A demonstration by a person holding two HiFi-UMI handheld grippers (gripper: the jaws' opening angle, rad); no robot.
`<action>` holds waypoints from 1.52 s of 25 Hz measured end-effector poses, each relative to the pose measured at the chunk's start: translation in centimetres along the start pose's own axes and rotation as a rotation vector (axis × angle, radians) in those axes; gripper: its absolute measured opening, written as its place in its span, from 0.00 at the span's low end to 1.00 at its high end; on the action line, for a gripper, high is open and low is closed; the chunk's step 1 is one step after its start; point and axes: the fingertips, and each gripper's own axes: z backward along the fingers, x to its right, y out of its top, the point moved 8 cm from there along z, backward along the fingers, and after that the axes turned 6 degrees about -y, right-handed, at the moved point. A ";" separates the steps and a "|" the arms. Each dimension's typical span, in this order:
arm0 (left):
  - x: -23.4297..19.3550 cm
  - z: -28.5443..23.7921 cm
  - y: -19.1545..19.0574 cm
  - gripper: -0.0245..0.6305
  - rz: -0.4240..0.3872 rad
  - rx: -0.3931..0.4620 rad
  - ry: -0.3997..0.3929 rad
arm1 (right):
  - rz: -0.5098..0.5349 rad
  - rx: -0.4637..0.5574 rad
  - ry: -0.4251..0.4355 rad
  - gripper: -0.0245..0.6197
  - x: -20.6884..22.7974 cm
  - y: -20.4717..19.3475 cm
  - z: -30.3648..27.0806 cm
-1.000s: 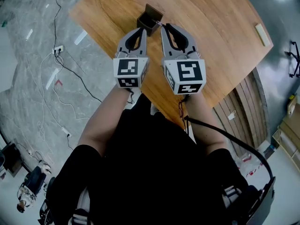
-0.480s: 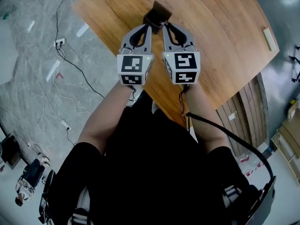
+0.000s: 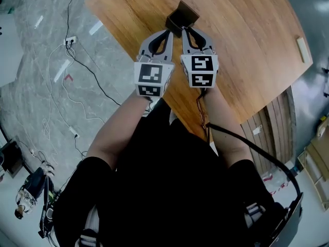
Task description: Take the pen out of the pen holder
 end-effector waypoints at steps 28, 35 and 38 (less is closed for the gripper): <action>3.3 3.9 3.5 0.04 -0.027 0.083 0.002 | -0.041 0.226 -0.021 0.10 0.5 5.0 7.9; 5.0 5.8 6.3 0.04 -0.054 0.148 0.003 | -0.013 0.409 -0.001 0.06 0.6 7.2 12.4; 5.6 6.4 7.4 0.04 -0.067 0.175 0.003 | 0.002 0.448 -0.002 0.06 0.6 7.8 13.5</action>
